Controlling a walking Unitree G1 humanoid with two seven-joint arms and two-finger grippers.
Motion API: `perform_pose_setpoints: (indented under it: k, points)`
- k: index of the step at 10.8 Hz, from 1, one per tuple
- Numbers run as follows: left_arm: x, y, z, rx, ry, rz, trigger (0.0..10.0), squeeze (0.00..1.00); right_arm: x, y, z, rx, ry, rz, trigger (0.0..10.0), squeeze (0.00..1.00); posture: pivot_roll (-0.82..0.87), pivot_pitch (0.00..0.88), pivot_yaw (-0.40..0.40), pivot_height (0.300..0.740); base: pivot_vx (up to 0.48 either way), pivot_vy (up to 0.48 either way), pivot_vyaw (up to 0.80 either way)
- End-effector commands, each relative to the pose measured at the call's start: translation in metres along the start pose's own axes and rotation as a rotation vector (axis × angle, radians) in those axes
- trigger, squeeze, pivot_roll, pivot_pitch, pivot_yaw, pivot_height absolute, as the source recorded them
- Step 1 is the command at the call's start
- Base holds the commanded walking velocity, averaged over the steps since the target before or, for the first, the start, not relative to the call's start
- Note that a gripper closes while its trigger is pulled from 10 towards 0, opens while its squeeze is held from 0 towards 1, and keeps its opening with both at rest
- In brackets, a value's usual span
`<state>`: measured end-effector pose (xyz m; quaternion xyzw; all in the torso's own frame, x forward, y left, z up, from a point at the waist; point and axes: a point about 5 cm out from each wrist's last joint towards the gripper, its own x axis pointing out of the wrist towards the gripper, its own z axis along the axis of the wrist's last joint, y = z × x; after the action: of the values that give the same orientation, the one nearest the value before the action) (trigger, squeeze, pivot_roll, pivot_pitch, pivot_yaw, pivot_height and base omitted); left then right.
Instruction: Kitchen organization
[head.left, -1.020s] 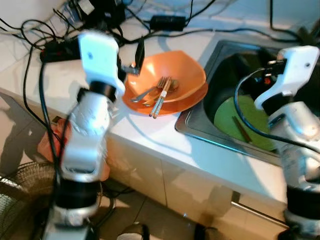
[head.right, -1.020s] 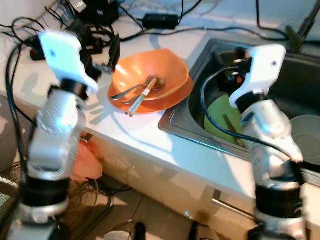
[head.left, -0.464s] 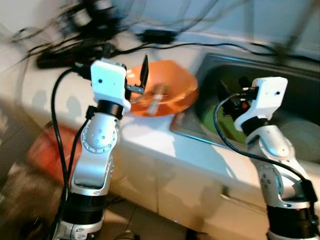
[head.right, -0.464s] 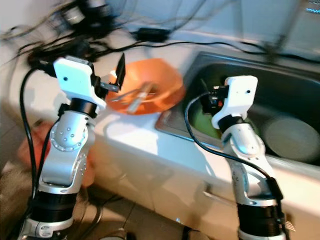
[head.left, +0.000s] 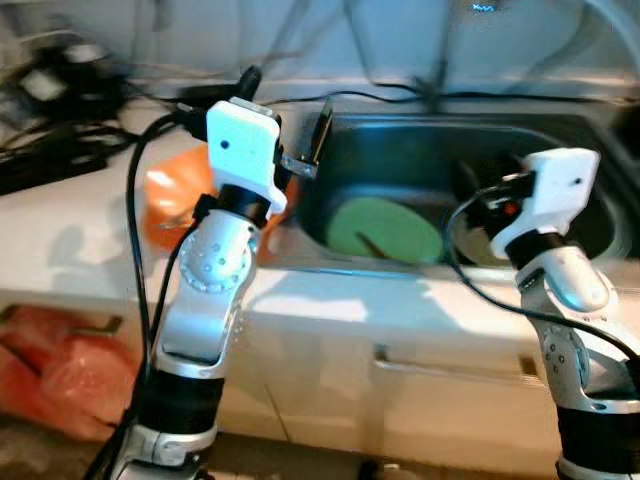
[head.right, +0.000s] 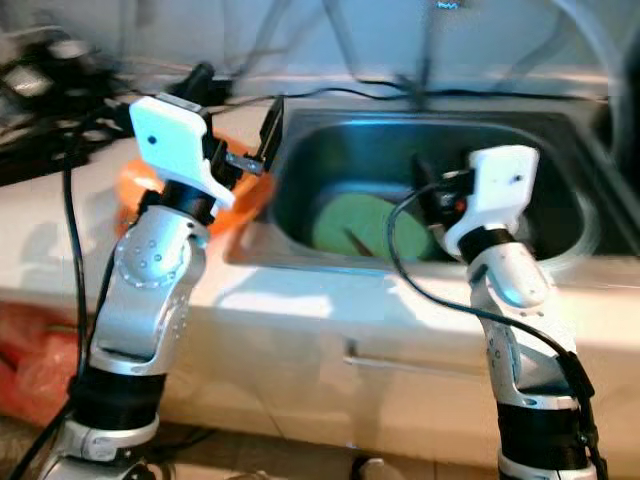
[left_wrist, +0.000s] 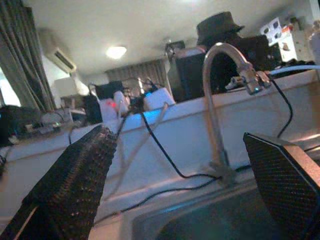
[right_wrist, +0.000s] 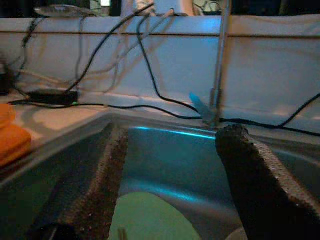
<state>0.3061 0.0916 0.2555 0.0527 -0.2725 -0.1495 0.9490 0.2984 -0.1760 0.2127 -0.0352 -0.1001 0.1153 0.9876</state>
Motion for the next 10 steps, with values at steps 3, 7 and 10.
perform_pose_setpoints:
  k: [3, 7, 10]
  points:
    - [0.002, 0.014, -0.003, 0.013, 0.025, 0.103, 10.0, 0.0, 0.003, 0.017, 0.003, 0.036, -0.037, 0.039, 10.0, 0.0, 0.02, 0.041, 0.087, 0.74, 0.0, 0.0, 0.0]
    - [0.005, 0.02, -0.005, -0.021, 0.053, 0.137, 10.0, 0.0, 0.001, -0.001, 0.004, 0.088, -0.063, -0.14, 10.0, 0.0, 0.01, 0.056, 0.09, 0.74, 0.0, -0.324, 0.0]
    - [0.003, 0.019, -0.008, -0.033, 0.076, 0.137, 10.0, 0.0, 0.0, 0.004, 0.0, 0.082, -0.056, -0.143, 10.0, 0.0, 0.02, 0.058, 0.087, 0.74, 0.0, 0.0, 0.0]
